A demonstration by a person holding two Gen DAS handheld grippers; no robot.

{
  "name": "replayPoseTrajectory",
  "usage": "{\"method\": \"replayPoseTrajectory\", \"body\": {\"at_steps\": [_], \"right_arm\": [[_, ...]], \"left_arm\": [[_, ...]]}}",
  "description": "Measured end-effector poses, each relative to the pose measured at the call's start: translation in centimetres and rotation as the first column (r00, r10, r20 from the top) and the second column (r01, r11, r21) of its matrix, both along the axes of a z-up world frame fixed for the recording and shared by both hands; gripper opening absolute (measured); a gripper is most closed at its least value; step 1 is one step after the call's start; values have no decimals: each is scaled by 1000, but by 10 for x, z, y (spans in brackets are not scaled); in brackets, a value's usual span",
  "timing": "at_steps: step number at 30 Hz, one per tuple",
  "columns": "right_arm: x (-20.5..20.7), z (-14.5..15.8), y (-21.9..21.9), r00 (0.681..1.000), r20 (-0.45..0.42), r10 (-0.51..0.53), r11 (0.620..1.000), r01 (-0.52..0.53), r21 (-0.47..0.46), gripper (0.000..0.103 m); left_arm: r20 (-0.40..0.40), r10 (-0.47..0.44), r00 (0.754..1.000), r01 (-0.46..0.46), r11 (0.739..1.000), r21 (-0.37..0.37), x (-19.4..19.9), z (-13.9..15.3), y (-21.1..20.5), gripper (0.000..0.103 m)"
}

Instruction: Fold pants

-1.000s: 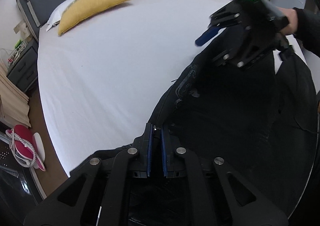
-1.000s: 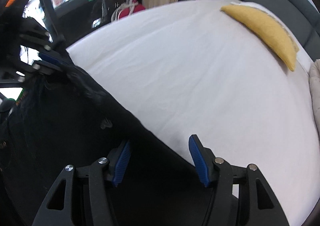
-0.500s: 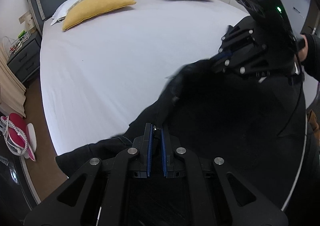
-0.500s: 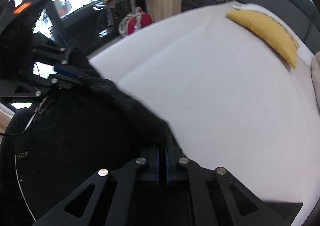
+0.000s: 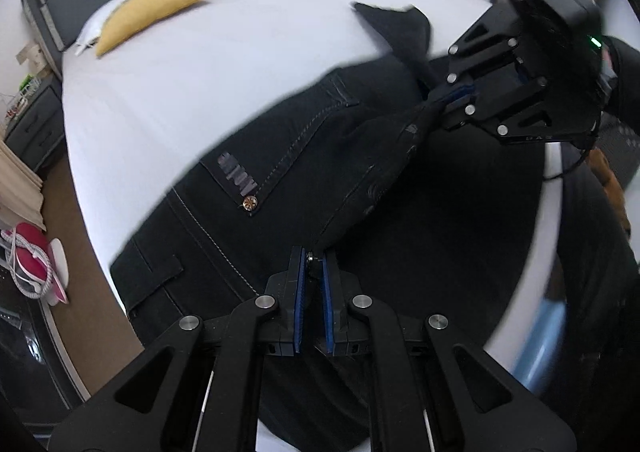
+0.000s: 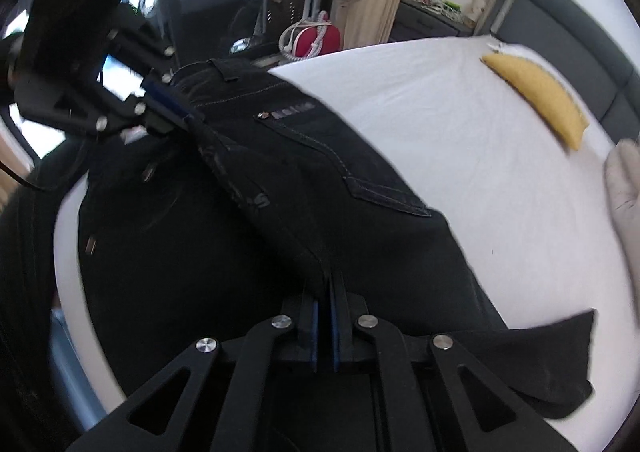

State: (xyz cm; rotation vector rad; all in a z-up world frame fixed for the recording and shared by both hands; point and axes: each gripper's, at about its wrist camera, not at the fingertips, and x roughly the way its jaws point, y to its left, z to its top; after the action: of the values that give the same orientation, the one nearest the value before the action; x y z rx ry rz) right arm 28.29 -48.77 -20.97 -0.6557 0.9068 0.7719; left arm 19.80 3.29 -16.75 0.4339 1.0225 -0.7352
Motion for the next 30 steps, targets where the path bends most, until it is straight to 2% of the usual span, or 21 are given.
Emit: {"method": "replayPoseTrajectory", "body": {"at_steps": [4, 8, 11, 19, 30], "right_arm": [[-58, -15, 7, 994, 84, 69, 989, -57, -139, 6], [-83, -26, 9, 992, 107, 71, 983, -52, -174, 6], [-91, -30, 9, 988, 137, 75, 977, -45, -208, 6], [-128, -38, 6, 980, 184, 77, 964, -27, -263, 6], [-135, -47, 4, 981, 187, 46, 964, 6, -267, 6]], "left_arm": [[-14, -38, 999, 38, 999, 28, -30, -9, -8, 7], [-6, -78, 997, 79, 996, 32, -54, -10, -14, 7], [10, -114, 993, 113, 991, 66, -78, -14, -25, 7], [7, -118, 993, 117, 991, 61, -95, -15, -35, 7], [-15, -79, 997, 80, 996, 40, -96, -24, -24, 9]]}}
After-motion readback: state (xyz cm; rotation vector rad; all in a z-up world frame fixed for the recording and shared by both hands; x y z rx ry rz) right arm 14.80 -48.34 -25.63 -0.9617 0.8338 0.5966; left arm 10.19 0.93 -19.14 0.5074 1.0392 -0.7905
